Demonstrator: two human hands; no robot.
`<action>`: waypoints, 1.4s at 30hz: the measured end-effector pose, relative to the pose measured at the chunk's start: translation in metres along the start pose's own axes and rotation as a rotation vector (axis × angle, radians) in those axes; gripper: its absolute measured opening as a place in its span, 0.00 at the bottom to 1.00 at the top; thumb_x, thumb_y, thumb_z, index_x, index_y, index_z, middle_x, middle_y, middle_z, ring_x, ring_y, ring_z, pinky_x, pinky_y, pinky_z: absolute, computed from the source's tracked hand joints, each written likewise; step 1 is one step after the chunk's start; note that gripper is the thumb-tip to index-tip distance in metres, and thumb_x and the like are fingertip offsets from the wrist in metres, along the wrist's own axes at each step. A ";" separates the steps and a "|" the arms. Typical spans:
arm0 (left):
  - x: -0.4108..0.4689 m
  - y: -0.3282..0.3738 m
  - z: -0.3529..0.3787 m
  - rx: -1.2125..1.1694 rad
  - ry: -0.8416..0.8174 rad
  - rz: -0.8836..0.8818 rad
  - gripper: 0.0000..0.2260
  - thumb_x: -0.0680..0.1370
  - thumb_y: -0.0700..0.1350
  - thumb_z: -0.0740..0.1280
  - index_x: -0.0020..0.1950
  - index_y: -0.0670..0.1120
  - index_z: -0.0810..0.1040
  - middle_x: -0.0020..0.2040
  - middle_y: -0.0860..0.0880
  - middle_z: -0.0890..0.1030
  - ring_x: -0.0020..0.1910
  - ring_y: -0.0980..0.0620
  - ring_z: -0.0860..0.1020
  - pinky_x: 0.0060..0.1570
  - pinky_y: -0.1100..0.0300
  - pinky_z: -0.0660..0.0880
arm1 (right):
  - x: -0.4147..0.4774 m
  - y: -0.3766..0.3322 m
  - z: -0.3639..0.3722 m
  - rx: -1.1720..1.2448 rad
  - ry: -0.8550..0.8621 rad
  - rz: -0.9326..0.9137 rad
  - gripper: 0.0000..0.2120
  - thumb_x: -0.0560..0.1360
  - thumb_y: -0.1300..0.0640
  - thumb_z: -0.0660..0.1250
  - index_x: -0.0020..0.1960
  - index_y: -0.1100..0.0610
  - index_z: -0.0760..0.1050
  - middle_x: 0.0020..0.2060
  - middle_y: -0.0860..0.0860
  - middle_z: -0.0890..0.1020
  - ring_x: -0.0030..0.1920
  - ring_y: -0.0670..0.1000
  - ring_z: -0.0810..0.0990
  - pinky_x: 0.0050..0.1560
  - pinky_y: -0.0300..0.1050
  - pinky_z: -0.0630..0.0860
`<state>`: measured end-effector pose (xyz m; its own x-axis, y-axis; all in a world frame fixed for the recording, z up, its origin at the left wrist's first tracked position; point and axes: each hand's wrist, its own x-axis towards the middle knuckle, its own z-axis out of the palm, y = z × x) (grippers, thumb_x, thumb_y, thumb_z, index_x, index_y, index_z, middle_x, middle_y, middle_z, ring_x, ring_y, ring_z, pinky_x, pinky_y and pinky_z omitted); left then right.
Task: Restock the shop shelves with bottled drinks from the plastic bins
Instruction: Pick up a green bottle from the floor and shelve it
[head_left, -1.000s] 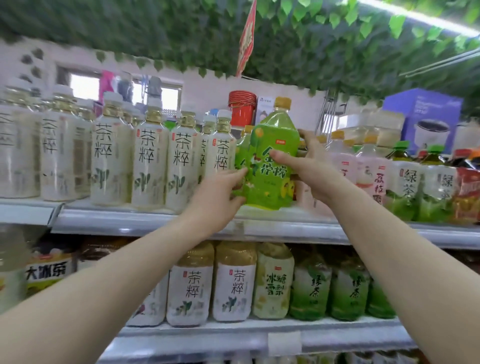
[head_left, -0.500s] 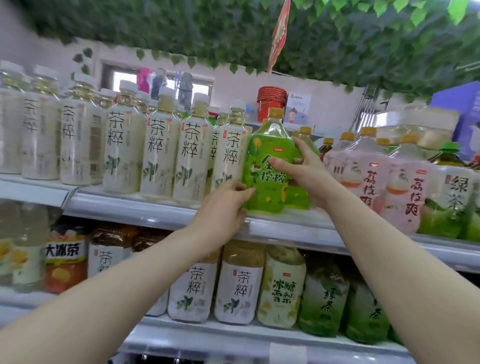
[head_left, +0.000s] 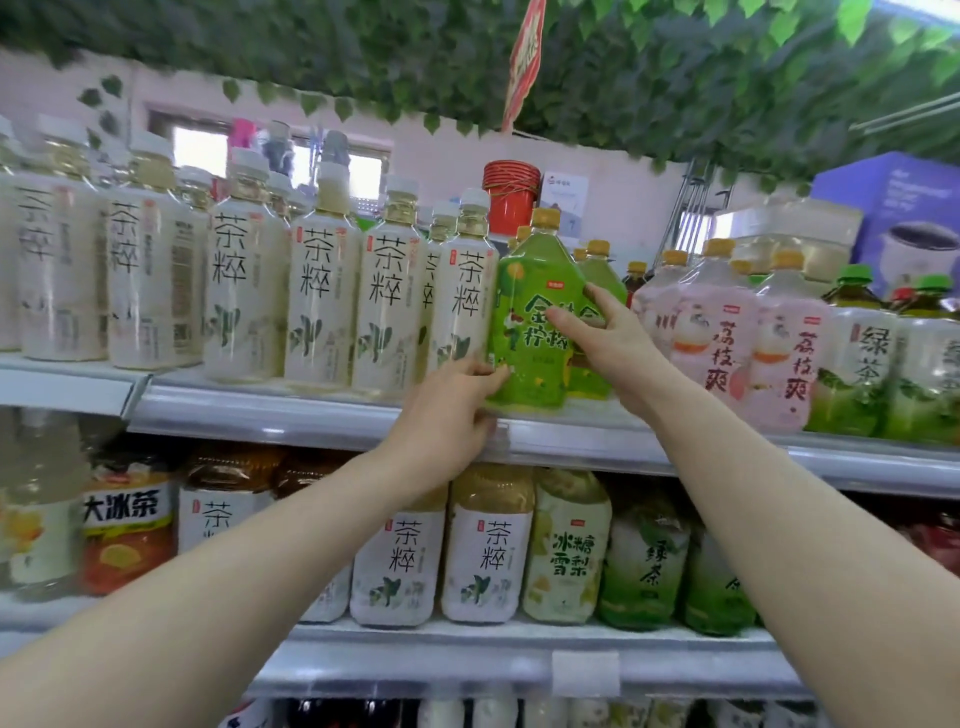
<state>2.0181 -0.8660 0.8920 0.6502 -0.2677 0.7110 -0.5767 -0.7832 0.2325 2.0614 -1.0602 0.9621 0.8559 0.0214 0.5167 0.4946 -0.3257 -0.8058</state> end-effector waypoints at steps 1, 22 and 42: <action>0.000 -0.001 0.000 -0.026 0.003 0.004 0.25 0.78 0.40 0.68 0.75 0.49 0.69 0.70 0.50 0.73 0.71 0.49 0.68 0.70 0.53 0.65 | -0.006 0.003 0.000 -0.016 0.023 -0.009 0.40 0.73 0.44 0.75 0.79 0.48 0.60 0.64 0.54 0.77 0.61 0.51 0.79 0.65 0.56 0.77; -0.113 0.091 0.092 -0.388 0.082 -0.292 0.13 0.77 0.39 0.69 0.62 0.48 0.81 0.56 0.53 0.82 0.53 0.57 0.81 0.58 0.59 0.77 | -0.198 0.101 -0.053 -0.085 -0.092 -0.186 0.14 0.79 0.60 0.70 0.63 0.51 0.78 0.58 0.45 0.82 0.55 0.43 0.82 0.60 0.46 0.79; -0.382 0.082 0.299 -0.578 -0.295 -0.862 0.15 0.76 0.33 0.68 0.61 0.44 0.81 0.51 0.48 0.83 0.48 0.58 0.80 0.55 0.66 0.76 | -0.451 0.388 -0.001 0.101 -0.393 0.601 0.18 0.77 0.70 0.68 0.54 0.47 0.80 0.52 0.48 0.85 0.46 0.44 0.82 0.48 0.39 0.80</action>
<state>1.8703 -0.9956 0.4406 0.9980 0.0623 -0.0121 0.0367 -0.4100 0.9114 1.8666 -1.1973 0.4169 0.9659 0.2103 -0.1510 -0.0834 -0.2996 -0.9504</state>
